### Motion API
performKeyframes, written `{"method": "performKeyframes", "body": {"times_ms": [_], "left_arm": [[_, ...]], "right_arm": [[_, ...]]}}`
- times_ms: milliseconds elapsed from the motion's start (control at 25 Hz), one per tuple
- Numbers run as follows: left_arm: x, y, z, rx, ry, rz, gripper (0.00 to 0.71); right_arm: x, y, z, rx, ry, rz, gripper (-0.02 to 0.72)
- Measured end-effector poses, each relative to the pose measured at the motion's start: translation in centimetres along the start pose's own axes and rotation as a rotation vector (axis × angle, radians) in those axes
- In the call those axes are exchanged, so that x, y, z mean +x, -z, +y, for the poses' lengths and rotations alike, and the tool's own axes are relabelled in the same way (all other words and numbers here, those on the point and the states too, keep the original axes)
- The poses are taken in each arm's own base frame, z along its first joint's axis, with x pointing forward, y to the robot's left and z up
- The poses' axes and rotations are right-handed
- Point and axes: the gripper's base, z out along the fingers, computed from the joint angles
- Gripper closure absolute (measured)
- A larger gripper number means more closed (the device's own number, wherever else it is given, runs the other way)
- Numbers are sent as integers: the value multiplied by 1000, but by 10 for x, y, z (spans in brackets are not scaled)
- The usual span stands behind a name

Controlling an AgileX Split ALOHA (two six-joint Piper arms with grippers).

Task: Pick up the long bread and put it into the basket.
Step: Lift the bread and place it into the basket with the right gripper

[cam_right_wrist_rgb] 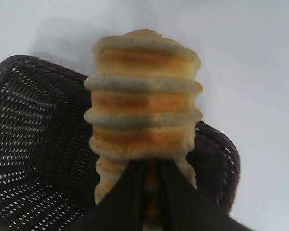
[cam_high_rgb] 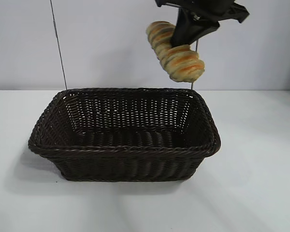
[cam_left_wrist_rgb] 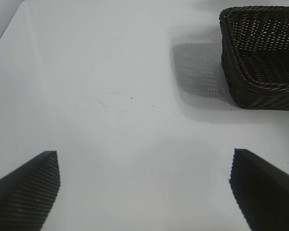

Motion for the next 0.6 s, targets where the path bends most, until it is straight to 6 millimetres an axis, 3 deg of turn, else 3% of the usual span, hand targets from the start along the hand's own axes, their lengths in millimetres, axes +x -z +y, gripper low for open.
{"method": "performKeyframes", "body": {"times_ms": [280,600], "left_arm": [[0,0,0,0,0,0,20],[0,0,0,0,0,0,20]], "right_arm": [[-6,-31,30,-90,326,9,671],[13,-85,47,-173,360,86,671]]}}
